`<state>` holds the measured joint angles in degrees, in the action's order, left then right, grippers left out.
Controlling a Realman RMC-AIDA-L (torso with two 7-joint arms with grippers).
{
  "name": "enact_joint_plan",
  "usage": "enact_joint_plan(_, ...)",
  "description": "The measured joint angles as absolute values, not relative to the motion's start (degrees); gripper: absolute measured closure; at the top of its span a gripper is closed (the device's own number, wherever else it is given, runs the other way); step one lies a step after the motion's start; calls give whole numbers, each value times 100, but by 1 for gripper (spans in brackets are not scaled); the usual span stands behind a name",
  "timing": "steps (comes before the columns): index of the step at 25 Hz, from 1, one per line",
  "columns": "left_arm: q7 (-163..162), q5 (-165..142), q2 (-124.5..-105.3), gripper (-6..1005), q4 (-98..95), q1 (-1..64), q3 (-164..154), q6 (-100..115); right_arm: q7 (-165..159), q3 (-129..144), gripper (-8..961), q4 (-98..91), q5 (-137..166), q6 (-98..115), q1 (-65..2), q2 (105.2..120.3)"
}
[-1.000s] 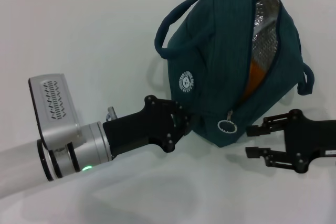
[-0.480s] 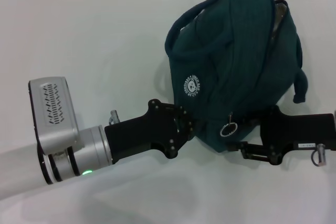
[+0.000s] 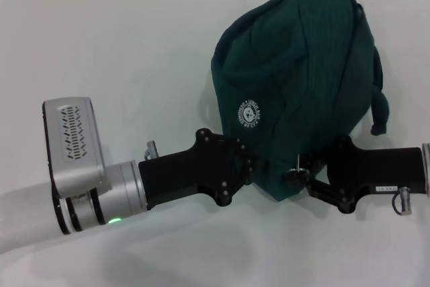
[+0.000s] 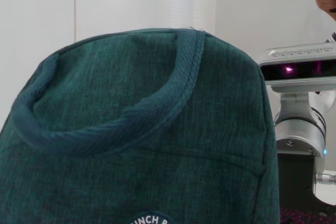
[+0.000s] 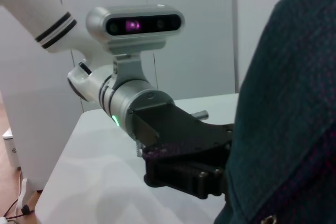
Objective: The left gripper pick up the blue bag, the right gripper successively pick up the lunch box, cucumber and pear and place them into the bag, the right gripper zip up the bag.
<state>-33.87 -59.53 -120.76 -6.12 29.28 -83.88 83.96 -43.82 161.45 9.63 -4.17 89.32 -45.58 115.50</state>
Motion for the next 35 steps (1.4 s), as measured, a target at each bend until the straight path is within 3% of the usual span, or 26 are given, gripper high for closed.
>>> enact_joint_plan(12,-3352,-5928,-12076,944,-616,2908,-8378,8381,-3345,16136,888,1021,-1380,9275,-4073,11520)
enact_joint_plan(35,-3143,-5924,-12033,947,-592,2864,-8350,8202,-2372,16145,853,1044,-2803,10197,-3732,11519)
